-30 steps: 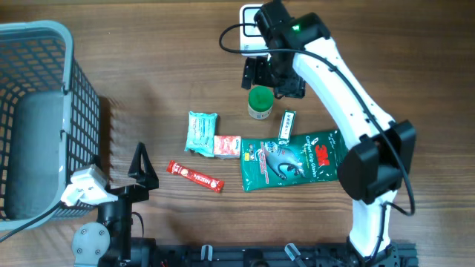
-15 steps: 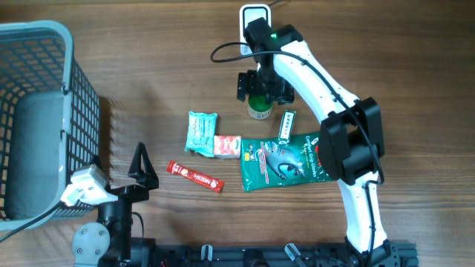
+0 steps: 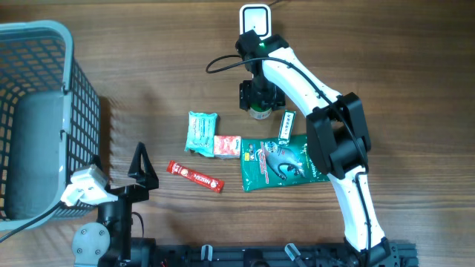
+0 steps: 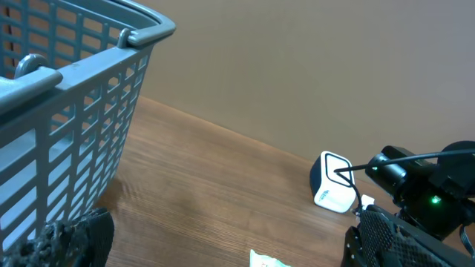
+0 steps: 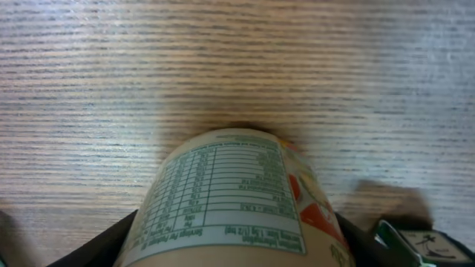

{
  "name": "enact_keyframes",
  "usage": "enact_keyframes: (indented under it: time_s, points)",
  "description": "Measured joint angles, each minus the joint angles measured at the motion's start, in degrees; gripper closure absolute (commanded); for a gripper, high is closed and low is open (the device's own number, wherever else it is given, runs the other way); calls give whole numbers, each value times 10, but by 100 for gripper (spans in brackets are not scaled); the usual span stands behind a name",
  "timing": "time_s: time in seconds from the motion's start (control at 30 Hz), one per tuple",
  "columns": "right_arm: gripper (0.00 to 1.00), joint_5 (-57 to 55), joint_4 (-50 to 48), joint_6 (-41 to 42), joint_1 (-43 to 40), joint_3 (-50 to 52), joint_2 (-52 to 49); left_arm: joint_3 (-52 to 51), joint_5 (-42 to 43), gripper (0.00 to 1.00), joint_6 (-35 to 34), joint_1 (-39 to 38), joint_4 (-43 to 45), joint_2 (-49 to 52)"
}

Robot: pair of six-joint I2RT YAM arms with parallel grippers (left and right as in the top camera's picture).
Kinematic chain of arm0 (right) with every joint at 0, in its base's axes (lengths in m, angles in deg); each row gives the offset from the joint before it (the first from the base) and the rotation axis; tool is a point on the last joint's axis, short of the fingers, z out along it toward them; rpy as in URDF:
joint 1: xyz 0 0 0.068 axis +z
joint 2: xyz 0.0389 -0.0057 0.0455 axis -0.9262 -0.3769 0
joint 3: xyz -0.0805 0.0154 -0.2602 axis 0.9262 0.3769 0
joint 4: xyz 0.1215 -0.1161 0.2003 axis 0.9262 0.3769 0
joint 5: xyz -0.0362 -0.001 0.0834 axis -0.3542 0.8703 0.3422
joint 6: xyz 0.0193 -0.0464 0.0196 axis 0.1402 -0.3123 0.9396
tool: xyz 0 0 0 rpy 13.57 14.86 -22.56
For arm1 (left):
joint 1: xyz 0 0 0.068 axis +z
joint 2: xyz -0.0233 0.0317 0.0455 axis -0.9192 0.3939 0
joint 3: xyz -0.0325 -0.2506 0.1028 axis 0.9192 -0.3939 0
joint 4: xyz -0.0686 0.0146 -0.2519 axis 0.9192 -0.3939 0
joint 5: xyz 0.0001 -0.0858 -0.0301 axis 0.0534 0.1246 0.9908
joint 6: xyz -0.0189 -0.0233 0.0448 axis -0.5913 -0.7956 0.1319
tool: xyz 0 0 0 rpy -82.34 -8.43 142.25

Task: Scan the item barcode
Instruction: 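Lower the right gripper around the green-lidded jar and close it, then lift the jar and carry it to the right edge of the table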

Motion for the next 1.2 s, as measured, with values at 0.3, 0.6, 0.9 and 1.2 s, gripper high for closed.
enact_keyframes:
  time_s: [0.3, 0.6, 0.9, 1.2]
  points:
    - [38, 7, 125, 0, 0, -60, -7, 0, 0, 0, 0, 0, 0, 0]
    - [42, 183, 205, -48, 0, -162, 5, 0, 0, 0, 0, 0, 0, 0]
    - [43, 223, 208, -52, 0, -45, 135, 0, 0, 0, 0, 0, 0, 0]
    - [43, 269, 207, -88, 0, 229, 183, 0, 0, 0, 0, 0, 0, 0]
